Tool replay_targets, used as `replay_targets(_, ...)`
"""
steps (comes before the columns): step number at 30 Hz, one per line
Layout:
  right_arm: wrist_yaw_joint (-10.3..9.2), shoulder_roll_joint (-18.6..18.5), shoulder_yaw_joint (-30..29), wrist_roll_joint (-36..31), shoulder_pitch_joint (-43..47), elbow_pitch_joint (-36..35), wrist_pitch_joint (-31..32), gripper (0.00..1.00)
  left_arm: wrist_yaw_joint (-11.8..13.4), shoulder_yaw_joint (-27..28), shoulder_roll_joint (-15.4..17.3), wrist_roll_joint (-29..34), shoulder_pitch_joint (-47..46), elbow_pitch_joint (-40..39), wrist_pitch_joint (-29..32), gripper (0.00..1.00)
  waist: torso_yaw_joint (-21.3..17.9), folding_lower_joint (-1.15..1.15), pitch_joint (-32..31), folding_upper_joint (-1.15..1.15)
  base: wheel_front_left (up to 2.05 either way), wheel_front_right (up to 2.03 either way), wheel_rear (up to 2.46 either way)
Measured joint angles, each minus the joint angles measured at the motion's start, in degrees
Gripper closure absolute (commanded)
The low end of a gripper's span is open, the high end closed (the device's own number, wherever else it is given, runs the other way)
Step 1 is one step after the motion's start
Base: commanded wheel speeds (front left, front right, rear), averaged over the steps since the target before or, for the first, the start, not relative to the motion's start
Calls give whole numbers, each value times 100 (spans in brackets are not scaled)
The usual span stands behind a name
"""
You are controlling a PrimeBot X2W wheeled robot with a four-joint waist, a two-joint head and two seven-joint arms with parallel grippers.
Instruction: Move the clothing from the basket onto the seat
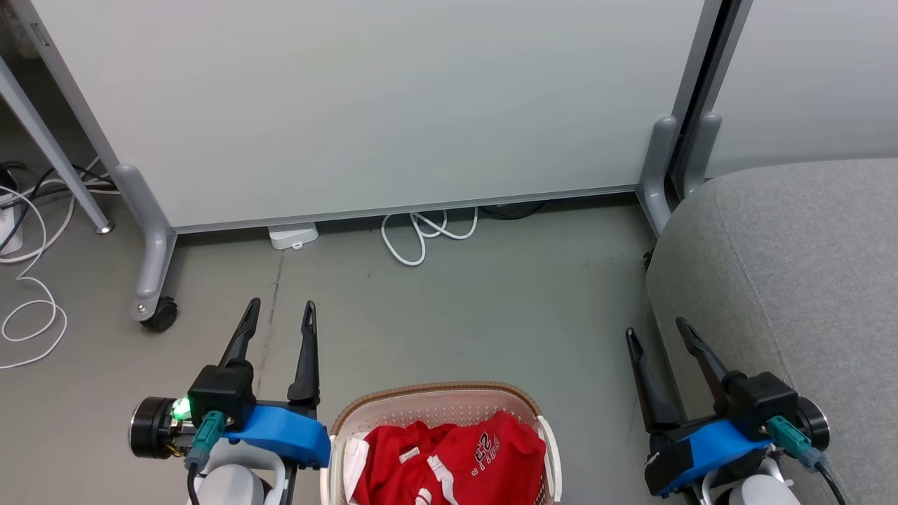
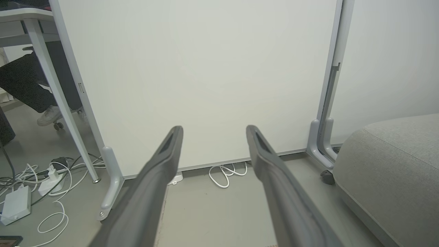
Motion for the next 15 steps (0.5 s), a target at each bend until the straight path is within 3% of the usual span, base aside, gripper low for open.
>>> replay_targets(15,0,-1,63,60,-19,-41,-1,0,-100,7,-4,-4,-41,130,0,0,-73,0,36,0,0,0,0)
